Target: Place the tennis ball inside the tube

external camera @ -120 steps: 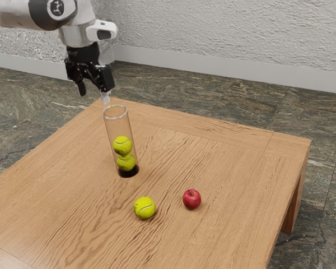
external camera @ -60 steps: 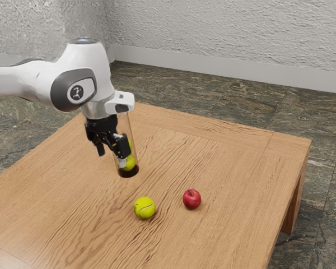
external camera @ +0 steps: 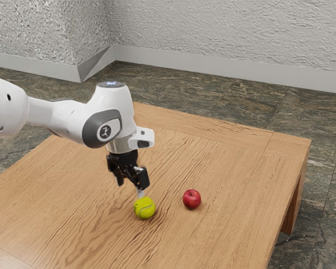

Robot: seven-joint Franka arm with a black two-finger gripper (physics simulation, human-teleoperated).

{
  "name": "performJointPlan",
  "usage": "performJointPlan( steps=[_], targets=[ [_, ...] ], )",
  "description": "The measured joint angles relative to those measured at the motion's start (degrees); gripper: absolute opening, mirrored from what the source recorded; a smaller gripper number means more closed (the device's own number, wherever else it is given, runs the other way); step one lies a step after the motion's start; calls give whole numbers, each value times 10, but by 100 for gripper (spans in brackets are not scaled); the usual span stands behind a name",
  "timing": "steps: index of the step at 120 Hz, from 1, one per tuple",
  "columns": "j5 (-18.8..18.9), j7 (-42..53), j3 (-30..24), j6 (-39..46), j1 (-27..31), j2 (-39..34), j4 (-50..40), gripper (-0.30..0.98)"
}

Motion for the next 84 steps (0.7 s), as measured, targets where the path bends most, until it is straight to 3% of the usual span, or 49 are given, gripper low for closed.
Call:
performJointPlan(
  steps=[84],
  targets=[
    [-32, -1, -16, 115, 6, 121, 4, 69]
  ],
)
